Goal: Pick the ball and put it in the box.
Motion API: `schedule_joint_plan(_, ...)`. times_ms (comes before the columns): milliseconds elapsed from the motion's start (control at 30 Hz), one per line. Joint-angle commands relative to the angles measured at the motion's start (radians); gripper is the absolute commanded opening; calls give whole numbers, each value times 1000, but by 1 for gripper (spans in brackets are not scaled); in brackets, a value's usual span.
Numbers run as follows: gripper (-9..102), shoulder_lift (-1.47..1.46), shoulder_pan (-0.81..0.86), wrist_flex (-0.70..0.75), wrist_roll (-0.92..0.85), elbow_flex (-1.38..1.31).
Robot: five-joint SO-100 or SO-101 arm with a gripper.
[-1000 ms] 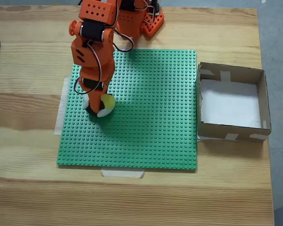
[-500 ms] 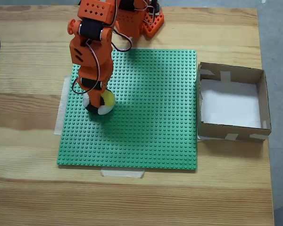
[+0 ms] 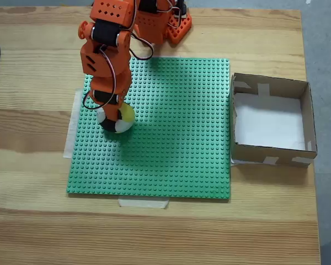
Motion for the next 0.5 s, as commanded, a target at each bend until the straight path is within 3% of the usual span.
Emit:
schedule_joint_plan(0, -1, 44, 9, 6, -11, -5)
schedule_joint_plan(267, -1, 112, -6, -11, -14, -26)
schedule_joint_plan(467, -1, 144, -44, 57, 11, -112)
